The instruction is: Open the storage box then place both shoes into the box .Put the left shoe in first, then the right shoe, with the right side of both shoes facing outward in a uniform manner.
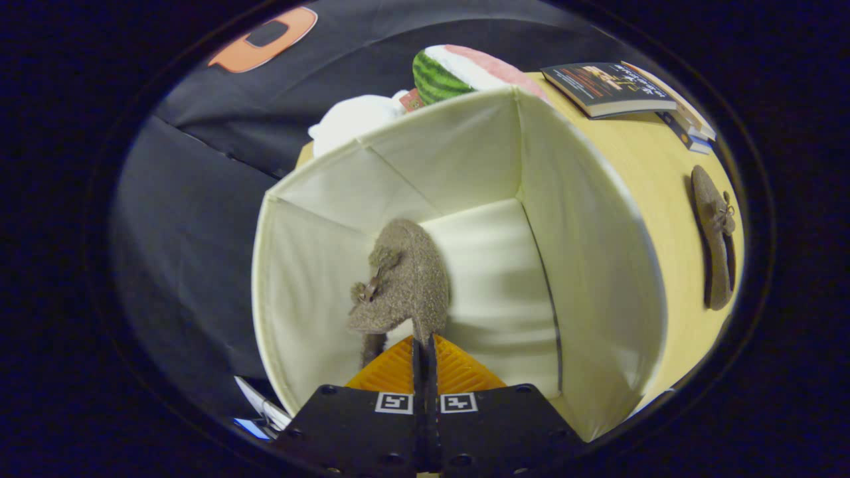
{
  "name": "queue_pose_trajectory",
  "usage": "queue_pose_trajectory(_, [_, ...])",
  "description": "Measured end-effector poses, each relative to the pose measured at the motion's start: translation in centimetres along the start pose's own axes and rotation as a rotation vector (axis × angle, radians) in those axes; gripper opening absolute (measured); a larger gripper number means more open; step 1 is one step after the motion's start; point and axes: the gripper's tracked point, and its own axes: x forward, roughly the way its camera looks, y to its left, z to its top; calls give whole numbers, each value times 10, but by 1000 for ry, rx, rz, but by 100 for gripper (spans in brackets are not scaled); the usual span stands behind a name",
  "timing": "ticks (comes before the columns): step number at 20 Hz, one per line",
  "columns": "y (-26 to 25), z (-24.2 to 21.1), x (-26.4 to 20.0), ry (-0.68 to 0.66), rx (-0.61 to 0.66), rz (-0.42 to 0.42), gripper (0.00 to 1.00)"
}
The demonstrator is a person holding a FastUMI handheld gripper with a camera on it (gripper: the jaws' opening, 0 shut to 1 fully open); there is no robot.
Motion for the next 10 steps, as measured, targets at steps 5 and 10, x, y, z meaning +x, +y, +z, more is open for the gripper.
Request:
queue_pose_trajectory(5, [4, -5, 4, 22, -67, -6, 12])
queue_pose_trajectory(10, [13, -5, -36, 5, -122, 82, 59])
